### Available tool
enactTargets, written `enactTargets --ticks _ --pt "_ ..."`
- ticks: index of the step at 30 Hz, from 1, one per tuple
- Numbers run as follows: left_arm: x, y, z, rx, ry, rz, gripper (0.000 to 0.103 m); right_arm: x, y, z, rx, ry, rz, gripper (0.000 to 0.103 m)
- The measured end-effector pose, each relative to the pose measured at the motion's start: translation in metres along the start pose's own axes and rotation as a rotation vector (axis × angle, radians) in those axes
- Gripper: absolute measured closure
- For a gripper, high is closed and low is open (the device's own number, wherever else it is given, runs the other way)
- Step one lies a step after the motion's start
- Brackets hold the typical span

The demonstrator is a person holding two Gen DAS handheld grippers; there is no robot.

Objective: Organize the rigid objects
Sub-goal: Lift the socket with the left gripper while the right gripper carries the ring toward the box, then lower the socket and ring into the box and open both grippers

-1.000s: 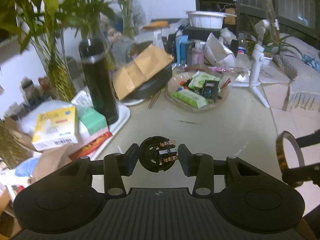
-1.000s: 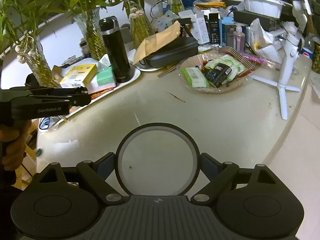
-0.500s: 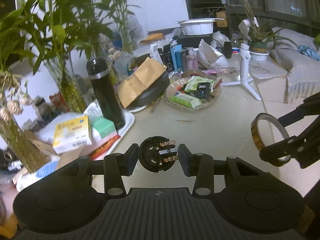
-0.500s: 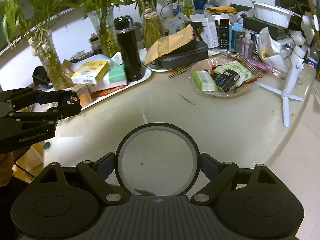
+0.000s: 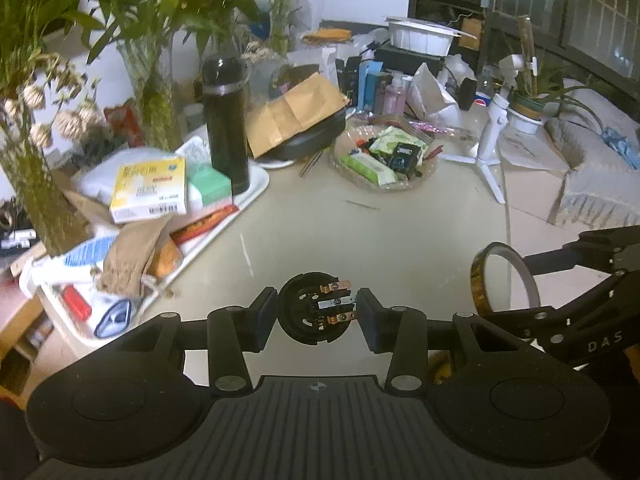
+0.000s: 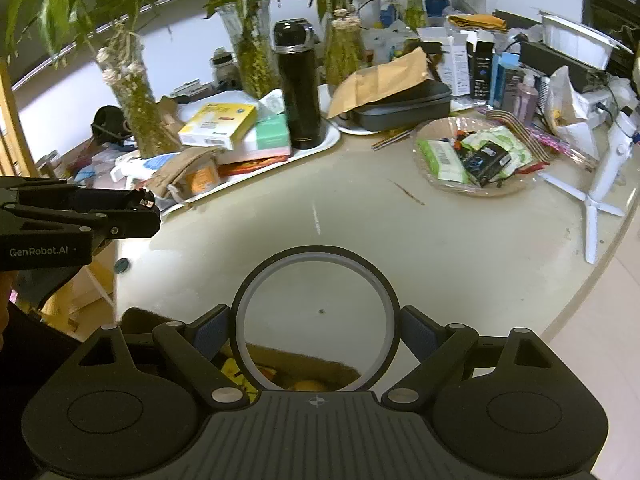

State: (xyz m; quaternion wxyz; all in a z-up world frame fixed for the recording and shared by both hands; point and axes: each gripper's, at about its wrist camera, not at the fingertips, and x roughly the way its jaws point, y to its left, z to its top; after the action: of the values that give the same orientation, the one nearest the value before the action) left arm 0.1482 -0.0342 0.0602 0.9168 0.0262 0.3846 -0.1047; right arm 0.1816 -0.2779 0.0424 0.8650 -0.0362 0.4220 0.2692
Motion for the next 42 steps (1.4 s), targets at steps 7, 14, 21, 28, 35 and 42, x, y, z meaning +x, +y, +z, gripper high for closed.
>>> enactTargets --ticks 7,14,21,28,35,42 --pt "-0.012 0.011 -0.005 -0.057 0.06 -0.057 0.06 -0.011 0.015 0.0 -0.024 0.036 0.052 0.012" --pt "-0.019 0.016 -0.015 -0.076 0.131 -0.102 0.06 -0.017 0.028 -0.006 -0.073 0.093 0.072 0.012" --pt "-0.015 0.015 -0.033 -0.101 0.211 -0.153 0.06 -0.018 0.036 -0.019 -0.107 0.127 0.081 0.012" --pt "-0.01 0.003 -0.047 -0.087 0.274 -0.291 0.06 -0.02 0.035 -0.026 -0.103 0.136 0.077 0.012" --pt "-0.01 0.0 -0.06 -0.103 0.288 -0.34 0.048 -0.024 0.029 -0.029 -0.09 0.135 0.07 0.012" --pt "-0.025 0.001 -0.068 -0.088 0.249 -0.262 0.048 -0.024 0.028 -0.033 -0.085 0.141 0.068 0.012"
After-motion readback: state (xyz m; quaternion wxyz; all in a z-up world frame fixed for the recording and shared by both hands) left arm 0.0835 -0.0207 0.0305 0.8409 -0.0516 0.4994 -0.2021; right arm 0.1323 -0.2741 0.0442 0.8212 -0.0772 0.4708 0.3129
